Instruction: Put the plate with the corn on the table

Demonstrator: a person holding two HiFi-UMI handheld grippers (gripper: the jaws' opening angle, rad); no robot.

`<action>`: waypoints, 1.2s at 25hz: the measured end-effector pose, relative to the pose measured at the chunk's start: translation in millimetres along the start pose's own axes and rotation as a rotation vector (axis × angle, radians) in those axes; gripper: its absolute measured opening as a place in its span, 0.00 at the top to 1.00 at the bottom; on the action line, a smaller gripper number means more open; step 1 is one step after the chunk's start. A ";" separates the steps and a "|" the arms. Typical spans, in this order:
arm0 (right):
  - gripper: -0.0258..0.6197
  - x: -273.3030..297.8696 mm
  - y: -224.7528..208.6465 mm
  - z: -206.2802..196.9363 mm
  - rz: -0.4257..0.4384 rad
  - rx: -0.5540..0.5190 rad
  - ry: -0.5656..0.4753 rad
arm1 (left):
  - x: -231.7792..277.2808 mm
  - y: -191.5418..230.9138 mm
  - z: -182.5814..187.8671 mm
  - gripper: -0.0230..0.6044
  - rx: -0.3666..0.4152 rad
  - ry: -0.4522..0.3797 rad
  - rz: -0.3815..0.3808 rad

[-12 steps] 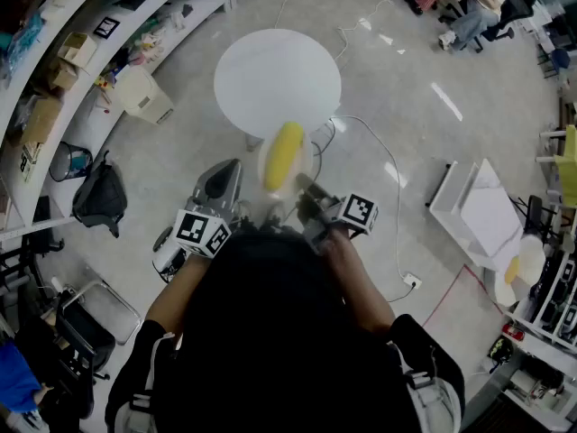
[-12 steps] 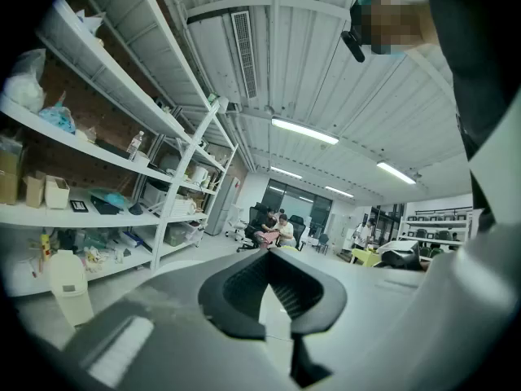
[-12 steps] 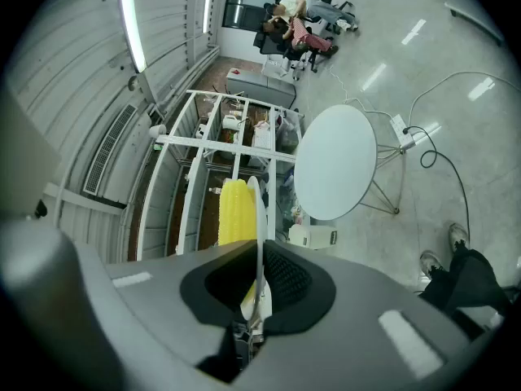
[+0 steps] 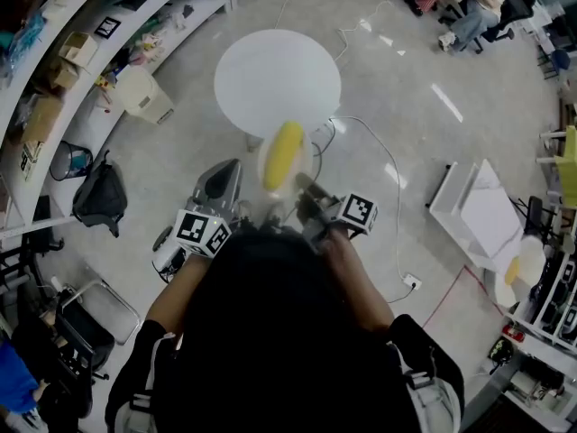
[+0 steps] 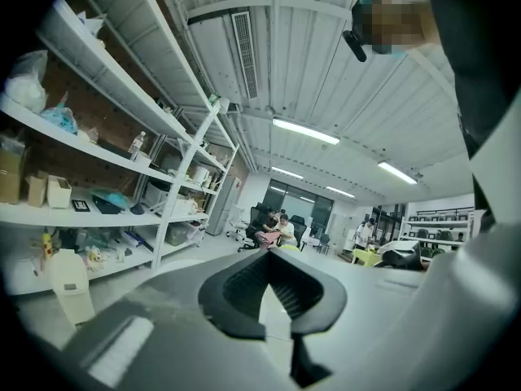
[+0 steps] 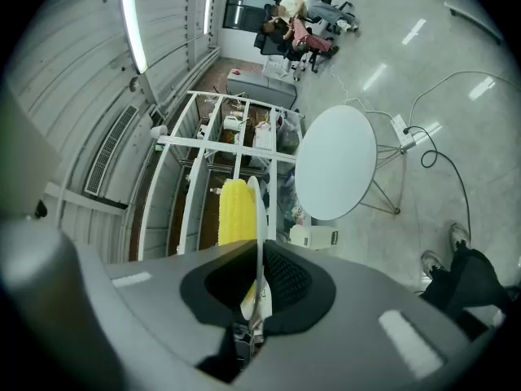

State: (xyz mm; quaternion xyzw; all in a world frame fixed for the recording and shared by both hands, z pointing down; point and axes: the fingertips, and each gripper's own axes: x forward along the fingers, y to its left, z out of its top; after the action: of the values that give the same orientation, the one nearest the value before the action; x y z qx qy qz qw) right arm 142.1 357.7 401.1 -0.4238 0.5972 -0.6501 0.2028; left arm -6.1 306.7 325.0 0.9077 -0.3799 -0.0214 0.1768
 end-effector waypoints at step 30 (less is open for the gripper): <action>0.91 -17.4 -3.3 13.2 0.004 -0.034 0.085 | -12.1 -19.3 15.7 0.96 0.044 -0.077 0.153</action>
State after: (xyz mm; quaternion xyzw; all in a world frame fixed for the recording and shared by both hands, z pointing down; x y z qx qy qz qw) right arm 163.1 363.7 397.9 -0.3979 0.6171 -0.6570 0.1711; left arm -4.2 322.9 302.7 0.8781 -0.4552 -0.0340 0.1431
